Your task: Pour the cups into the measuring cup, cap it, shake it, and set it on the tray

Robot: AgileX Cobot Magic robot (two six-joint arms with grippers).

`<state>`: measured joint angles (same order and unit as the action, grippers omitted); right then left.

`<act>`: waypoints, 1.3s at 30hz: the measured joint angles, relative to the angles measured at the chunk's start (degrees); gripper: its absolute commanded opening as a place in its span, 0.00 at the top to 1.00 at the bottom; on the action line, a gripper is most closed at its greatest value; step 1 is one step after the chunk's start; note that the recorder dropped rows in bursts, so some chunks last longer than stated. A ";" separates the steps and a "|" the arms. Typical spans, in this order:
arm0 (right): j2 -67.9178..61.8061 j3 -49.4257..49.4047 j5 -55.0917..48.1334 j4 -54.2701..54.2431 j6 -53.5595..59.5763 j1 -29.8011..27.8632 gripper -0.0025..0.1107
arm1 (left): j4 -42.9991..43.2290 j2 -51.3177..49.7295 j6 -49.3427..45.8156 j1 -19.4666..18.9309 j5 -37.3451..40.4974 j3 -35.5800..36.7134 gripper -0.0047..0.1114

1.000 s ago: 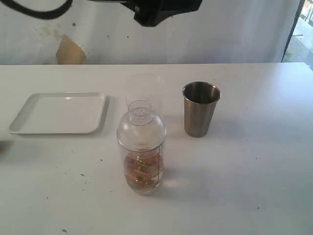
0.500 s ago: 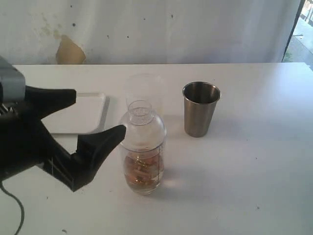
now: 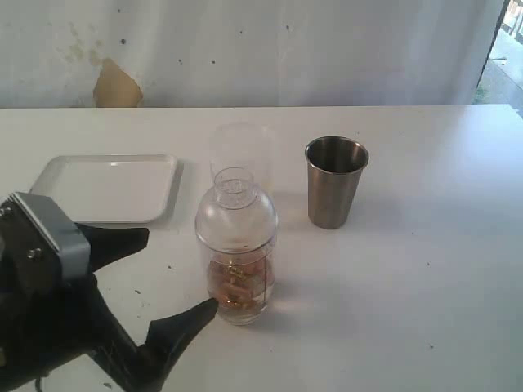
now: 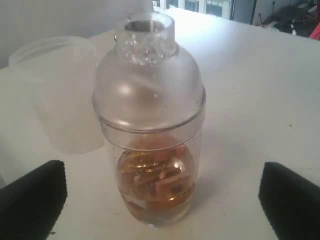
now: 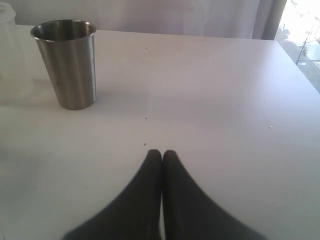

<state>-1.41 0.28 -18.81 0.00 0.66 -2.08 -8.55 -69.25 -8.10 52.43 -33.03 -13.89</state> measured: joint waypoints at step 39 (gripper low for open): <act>0.00 0.00 0.00 0.00 0.00 0.00 0.98 | -4.53 -40.02 6.45 0.05 -35.16 -11.51 0.05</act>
<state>-1.41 0.28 -18.81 0.00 0.66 -2.08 -13.08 -109.27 -1.65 52.48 -68.18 -25.40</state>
